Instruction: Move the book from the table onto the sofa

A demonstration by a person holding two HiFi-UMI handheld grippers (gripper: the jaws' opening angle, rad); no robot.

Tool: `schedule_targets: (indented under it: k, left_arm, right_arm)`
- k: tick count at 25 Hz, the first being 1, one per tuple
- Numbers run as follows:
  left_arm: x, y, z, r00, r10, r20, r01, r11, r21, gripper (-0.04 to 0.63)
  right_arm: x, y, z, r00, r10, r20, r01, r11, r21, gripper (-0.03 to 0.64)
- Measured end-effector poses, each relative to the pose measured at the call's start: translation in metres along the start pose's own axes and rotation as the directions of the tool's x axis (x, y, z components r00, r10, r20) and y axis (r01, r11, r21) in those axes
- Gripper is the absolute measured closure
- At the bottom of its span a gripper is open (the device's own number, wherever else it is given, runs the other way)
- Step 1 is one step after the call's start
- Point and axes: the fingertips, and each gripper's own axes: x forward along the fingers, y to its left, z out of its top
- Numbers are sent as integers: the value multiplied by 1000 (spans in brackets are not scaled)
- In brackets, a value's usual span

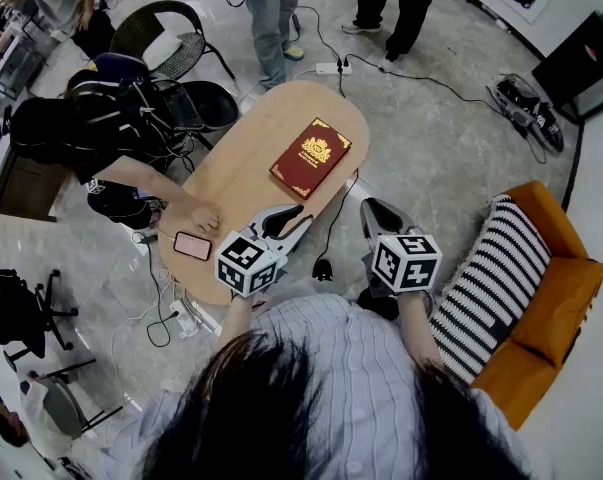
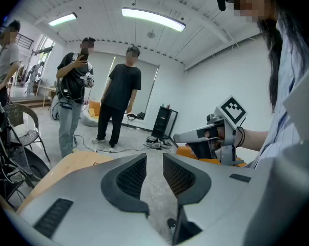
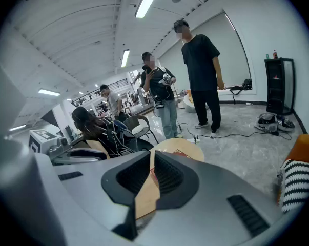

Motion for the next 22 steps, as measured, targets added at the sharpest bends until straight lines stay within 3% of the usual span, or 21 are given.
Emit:
schedule_targets:
  k: [22]
  left_arm:
    - [6, 1, -9, 998, -62, -28, 62, 998, 13, 489]
  right_arm:
    - [-12, -14, -6, 997, -67, 48, 63, 994, 84, 578]
